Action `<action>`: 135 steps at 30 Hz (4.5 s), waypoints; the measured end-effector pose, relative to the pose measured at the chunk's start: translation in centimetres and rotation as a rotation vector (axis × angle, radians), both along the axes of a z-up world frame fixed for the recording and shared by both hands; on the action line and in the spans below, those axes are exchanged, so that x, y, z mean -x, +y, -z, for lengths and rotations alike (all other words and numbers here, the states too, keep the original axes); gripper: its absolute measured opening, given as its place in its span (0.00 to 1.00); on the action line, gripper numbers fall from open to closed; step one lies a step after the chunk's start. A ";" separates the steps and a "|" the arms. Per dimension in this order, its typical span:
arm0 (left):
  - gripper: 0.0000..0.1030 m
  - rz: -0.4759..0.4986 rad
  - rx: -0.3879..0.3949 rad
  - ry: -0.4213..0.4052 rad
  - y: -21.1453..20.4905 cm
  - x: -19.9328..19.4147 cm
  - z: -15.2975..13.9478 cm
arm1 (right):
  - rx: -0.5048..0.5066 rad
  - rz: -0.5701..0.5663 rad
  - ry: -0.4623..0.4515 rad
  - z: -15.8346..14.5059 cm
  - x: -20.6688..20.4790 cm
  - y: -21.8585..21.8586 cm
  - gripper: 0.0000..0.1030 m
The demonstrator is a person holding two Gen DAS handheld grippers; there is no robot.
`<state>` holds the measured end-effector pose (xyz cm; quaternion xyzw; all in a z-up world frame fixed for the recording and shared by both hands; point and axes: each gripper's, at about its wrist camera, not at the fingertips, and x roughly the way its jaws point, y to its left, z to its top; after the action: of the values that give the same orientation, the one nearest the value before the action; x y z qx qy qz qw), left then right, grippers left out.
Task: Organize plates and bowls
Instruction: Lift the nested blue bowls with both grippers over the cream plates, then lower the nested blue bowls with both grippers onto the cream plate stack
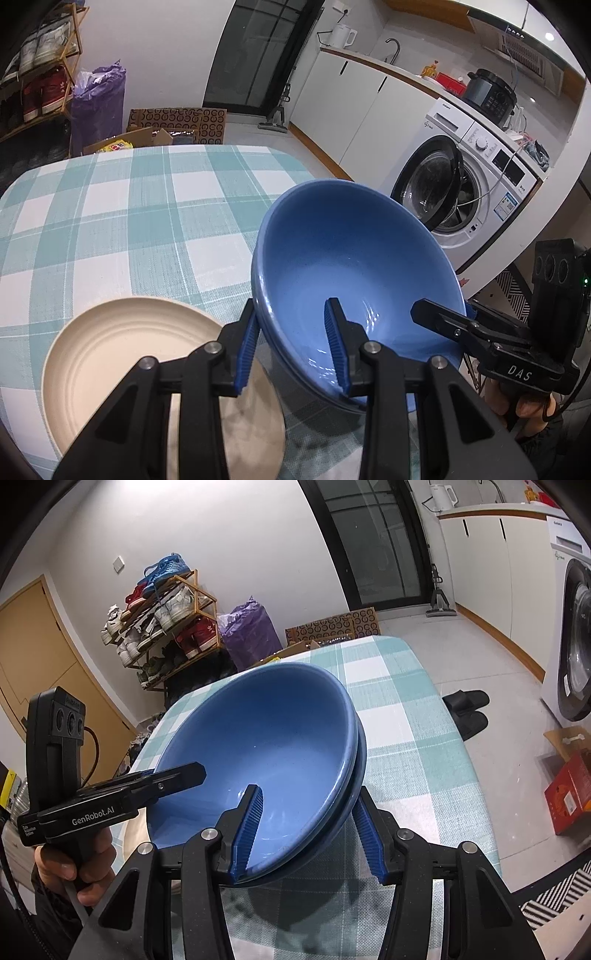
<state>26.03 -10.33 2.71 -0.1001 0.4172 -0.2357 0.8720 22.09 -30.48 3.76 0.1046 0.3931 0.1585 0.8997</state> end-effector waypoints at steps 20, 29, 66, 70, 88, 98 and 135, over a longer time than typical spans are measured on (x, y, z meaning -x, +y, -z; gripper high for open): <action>0.33 -0.053 0.011 -0.086 3.3 2.5 -4.5 | 0.012 -0.043 -0.092 -5.7 2.3 3.3 0.50; 0.33 -0.107 0.006 -0.100 6.2 3.9 -5.0 | 0.010 -0.094 -0.105 -6.6 2.7 6.5 0.50; 0.33 -0.286 -0.018 -0.058 15.5 6.9 -1.7 | 0.015 -0.275 -0.039 -2.9 1.2 16.7 0.50; 0.33 -0.290 -0.023 -0.046 15.6 6.7 -1.0 | 0.018 -0.276 -0.026 -2.3 0.9 16.9 0.50; 0.33 -0.286 -0.028 -0.006 15.5 5.5 1.0 | 0.024 -0.260 0.023 -0.4 -0.4 16.9 0.50; 0.33 -0.281 -0.034 0.008 15.4 4.7 1.5 | 0.022 -0.249 0.044 0.4 -1.3 16.6 0.50; 0.44 -0.258 -0.057 0.000 14.7 3.7 1.5 | 0.002 -0.224 0.083 1.5 -3.1 16.0 0.51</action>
<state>22.32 4.35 1.25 -0.1284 0.4074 -0.1095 0.8975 25.20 -14.47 2.29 0.0658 0.4395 0.2531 0.8593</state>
